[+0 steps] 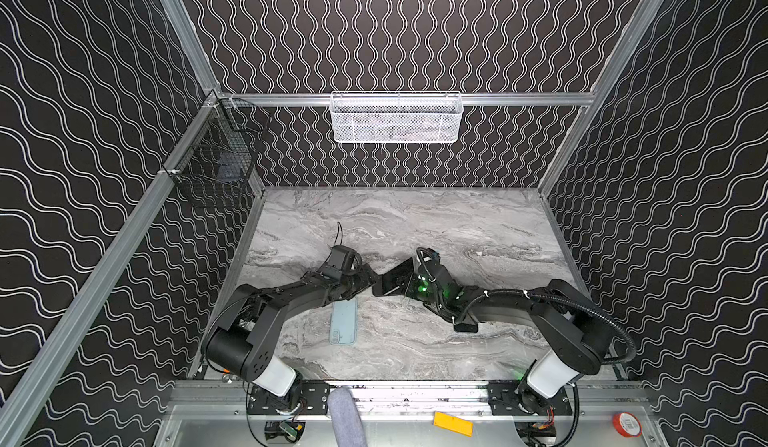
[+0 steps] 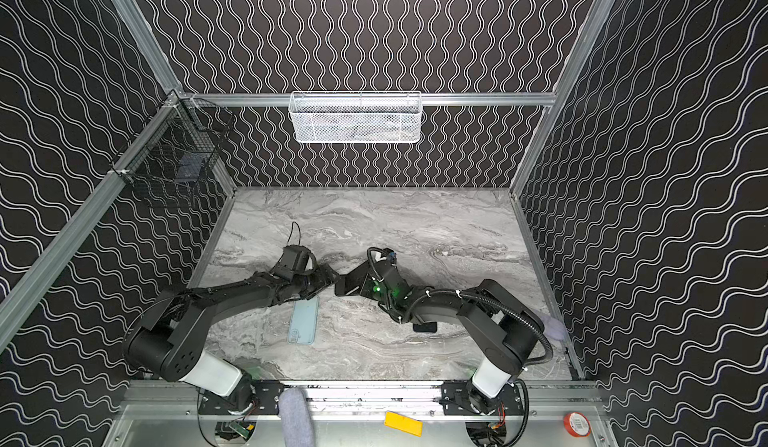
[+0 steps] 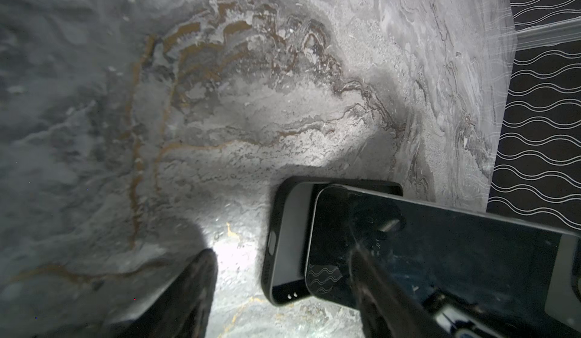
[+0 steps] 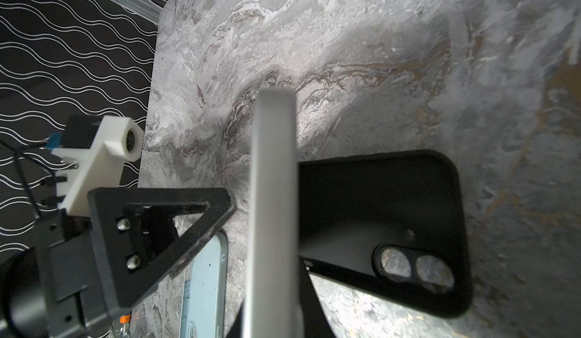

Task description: Put the phone into the phone case

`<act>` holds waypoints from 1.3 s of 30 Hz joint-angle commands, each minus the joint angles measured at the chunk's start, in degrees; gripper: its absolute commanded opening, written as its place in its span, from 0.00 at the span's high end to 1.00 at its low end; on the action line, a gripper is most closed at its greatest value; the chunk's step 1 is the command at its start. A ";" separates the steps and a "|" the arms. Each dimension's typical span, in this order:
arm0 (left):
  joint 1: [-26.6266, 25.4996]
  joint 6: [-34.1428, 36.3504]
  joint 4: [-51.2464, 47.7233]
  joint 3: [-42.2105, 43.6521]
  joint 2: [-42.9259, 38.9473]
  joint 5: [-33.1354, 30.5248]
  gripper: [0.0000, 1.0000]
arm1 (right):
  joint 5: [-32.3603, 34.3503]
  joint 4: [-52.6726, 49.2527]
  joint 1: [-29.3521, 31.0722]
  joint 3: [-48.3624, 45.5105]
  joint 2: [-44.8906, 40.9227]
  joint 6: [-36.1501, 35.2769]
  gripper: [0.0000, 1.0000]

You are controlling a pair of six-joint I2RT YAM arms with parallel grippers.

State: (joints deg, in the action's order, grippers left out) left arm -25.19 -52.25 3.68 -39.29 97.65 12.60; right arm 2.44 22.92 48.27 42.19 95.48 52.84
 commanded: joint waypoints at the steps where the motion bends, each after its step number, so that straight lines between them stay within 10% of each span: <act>1: 0.06 0.56 0.93 -0.43 -0.21 0.06 0.28 | 0.90 1.76 0.11 -0.53 0.23 -0.67 0.86; 27: 0.06 0.86 0.03 -1.07 -0.54 -0.32 0.28 | 3.59 1.81 0.21 -1.59 1.55 -2.93 0.71; 39: 0.05 0.20 1.49 -0.46 0.31 0.17 0.28 | 4.62 -0.05 1.30 0.47 3.02 -5.29 0.81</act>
State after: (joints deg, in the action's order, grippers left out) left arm -25.19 -52.10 2.96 -39.81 97.67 12.51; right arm 5.52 25.45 49.25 42.17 98.04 48.80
